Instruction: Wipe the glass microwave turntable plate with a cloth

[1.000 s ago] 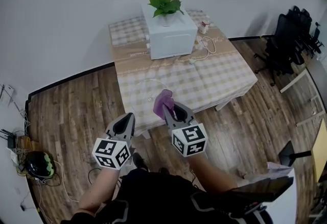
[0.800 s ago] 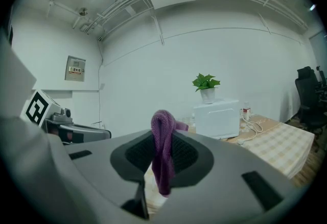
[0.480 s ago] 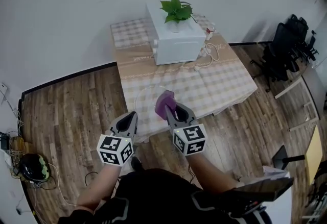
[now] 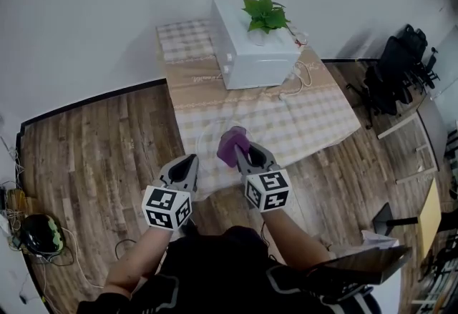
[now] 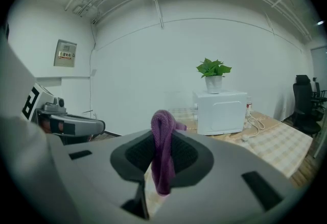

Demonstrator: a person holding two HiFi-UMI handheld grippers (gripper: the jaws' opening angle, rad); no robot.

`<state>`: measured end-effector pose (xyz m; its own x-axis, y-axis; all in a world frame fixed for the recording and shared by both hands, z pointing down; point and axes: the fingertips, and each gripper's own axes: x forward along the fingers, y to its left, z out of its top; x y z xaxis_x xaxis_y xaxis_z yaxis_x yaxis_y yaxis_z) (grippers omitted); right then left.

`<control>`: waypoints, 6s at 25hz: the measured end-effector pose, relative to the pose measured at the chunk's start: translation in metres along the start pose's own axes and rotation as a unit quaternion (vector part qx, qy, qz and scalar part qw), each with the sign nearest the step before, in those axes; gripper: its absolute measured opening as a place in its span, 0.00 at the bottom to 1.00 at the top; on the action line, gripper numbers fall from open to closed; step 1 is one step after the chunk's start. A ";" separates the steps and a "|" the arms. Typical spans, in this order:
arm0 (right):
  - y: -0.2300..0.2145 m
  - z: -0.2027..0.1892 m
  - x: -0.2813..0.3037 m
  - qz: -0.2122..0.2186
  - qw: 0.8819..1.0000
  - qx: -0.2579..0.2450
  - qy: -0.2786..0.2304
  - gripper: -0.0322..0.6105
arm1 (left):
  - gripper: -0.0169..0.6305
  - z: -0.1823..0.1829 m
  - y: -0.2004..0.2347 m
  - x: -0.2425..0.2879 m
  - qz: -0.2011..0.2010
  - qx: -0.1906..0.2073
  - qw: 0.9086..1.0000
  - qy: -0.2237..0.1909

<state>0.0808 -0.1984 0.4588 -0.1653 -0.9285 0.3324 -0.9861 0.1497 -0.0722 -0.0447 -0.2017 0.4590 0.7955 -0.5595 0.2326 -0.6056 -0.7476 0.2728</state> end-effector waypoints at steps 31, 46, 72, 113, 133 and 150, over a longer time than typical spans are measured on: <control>-0.143 -0.029 0.108 0.023 0.996 -0.067 0.048 0.16 | 0.03 -0.037 0.039 0.113 0.131 -0.015 0.989 0.069; -0.139 -0.111 0.176 0.048 0.977 -0.145 0.151 0.16 | 0.03 -0.086 0.063 0.127 0.140 -0.002 0.981 0.131; -0.075 -0.171 0.204 0.104 0.956 -0.078 0.262 0.16 | 0.03 -0.084 0.090 0.094 0.151 -0.065 0.979 0.121; -0.024 -0.057 0.163 0.185 0.972 0.042 0.138 0.16 | 0.03 -0.071 0.079 0.070 0.140 -0.045 0.985 0.094; -0.200 -0.056 0.108 0.011 0.994 -0.019 0.108 0.16 | 0.03 -0.066 0.021 0.135 0.068 -0.012 0.992 0.108; -0.139 -0.171 0.146 0.077 0.961 -0.091 0.248 0.16 | 0.03 -0.079 0.052 0.100 0.122 -0.046 0.985 0.111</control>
<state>0.1911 -0.2969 0.6786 -0.2537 -0.6211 0.7416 -0.9281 0.3723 -0.0057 0.0017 -0.2690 0.5701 0.6079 -0.6186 0.4978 -0.7857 -0.5593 0.2644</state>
